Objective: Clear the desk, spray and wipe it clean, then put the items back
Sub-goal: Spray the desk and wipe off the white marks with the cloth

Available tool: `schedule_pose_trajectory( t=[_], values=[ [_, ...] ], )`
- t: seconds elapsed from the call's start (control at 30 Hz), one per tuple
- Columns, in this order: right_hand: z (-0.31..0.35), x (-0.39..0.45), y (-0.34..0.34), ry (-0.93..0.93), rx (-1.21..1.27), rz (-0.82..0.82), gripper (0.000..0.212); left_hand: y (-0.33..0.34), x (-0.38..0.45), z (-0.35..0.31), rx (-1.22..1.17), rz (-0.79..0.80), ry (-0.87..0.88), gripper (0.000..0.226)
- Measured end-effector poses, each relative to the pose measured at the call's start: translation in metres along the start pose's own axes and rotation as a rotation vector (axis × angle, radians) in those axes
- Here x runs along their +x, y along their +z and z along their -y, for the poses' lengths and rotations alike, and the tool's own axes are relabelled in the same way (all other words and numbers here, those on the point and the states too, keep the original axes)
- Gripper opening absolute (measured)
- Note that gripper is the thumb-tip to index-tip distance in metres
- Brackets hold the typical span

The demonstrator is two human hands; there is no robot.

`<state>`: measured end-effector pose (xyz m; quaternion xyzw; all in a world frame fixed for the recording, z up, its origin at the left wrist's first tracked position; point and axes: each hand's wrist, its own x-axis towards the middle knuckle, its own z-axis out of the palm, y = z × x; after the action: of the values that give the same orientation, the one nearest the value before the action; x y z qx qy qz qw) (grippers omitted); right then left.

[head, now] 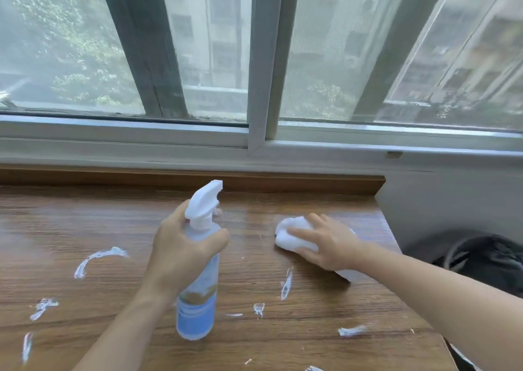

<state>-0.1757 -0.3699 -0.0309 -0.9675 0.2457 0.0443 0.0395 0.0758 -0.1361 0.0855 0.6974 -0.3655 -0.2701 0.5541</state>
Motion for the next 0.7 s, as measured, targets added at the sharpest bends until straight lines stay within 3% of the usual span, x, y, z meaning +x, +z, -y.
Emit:
schedule_pose_trajectory(
  t=[0.27,0.57,0.7],
  values=[
    [0.005,0.065,-0.007,0.585,0.033,-0.068,0.051,-0.01,0.027,0.013,-0.029,0.063,0.138,0.037],
    [0.046,-0.029,0.005,0.315,0.003,-0.061,0.053,0.025,0.048,0.041,-0.038,-0.055,0.375,0.044],
    [0.053,-0.052,0.014,0.296,-0.046,-0.096,0.052,0.03,0.044,0.048,-0.027,-0.067,0.519,0.045]
  ],
)
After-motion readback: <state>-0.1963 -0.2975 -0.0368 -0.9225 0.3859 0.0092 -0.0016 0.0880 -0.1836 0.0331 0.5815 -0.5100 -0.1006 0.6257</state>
